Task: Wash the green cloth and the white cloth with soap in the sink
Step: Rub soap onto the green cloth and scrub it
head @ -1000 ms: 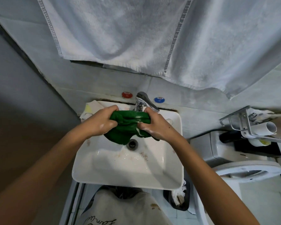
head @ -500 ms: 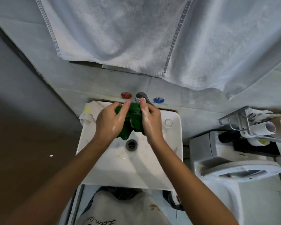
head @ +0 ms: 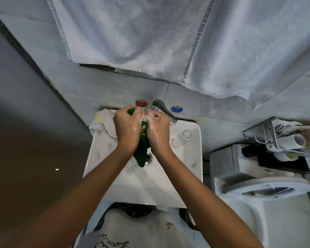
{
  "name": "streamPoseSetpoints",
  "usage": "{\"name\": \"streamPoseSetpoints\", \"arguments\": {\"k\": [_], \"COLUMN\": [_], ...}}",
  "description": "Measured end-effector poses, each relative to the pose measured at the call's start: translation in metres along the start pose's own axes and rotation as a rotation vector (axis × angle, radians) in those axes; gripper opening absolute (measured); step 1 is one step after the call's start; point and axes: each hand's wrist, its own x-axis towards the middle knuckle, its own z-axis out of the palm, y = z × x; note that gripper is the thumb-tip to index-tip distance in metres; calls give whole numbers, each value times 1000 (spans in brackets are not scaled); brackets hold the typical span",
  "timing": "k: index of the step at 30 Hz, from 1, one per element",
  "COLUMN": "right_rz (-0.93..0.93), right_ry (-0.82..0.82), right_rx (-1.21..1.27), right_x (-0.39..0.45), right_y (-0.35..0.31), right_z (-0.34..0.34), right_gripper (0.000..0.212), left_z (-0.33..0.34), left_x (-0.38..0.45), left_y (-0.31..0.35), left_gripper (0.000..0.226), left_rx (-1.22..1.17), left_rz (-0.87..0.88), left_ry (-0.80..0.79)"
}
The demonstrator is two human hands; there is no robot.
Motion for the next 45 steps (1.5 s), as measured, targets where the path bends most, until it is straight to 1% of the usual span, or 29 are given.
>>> {"name": "streamPoseSetpoints", "arguments": {"k": [3,5,7,9,11,12,14,16,18,19,21,22,23,24,25,27,29,30,31,33,35,37,38,40,41,42,44,45], "right_rz": [49,33,70,71,23,6,-7,-42,-114,-132,-105,-93,-80,-80,-96,-135,-125,-111,-86,-69,-35,-47,-62,-87,-97,-102,-73,-80], "right_ry": [-35,-37,11,37,21,43,70,47,-31,-65,-97,-60,-22,18,49,44,-2,-21,-27,-22,24,13,-18,-71,-83,-77,-84,-52], "right_rx": [63,62,72,55,16,13,87,88,38,41,-40,-62,-20,25,17,-36,0,5,17,19,68,61,20,-40,-41,-51,-94,-103], "right_x": [22,20,7,0,8,16,26,17,3,0,8,20,30,35,35,18,1,-2,-2,13,23,16,7,-5,0,9,23,30], "right_y": [-1,3,9,13,11,10,4,1,3,3,-6,-5,-9,-11,-11,-10,-3,-1,-2,-4,-10,-5,0,11,13,13,0,0], "right_z": [-9,-6,-3,-3,-9,-10,-12,-10,-11,-11,-11,-10,-10,-11,-10,-7,-9,-12,-14,-18,-19,-16,-15,-13,-13,-14,-14,-14], "right_gripper": [31,25,32,40,43,45,45,43,44,44,46,46,44,42,41,42,44,45,45,45,44,43,43,43,43,43,43,43], "left_z": [5,8,10,12,13,12,12,14,16,16,16,16,16,16,15,16,17,17,18,17,14,14,15,16,16,16,15,15], "left_x": [-37,-31,-5,5,-11,-25,-36,-17,10,16,1,-12,-25,-30,-27,-2,15,14,5,-23,-38,-23,-11,6,4,-3,-26,-31], "left_y": [1,3,1,-3,-3,-1,3,6,8,8,12,14,16,19,21,16,8,5,3,4,7,10,10,9,7,6,5,5], "left_gripper": [42,43,44,46,41,36,31,35,41,41,40,41,42,42,43,42,43,44,44,39,36,40,42,45,45,44,41,40], "left_rx": [-40,-20,-15,-24,-43,-40,-20,-10,-79,-107,-119,-106,-99,-90,-70,-53,-75,-94,-117,-128,-85,-24,-18,-67,-103,-122,-79,-52], "left_rz": [73,63,23,-7,53,97,125,73,-6,-25,23,88,141,175,182,111,6,-14,-2,96,183,145,79,-46,-62,-35,89,131], "left_ry": [-53,-43,1,27,1,-30,-81,-67,-36,-25,-23,-41,-68,-74,-52,-1,19,25,19,-44,-108,-76,-51,-33,-36,-46,-76,-88]}}
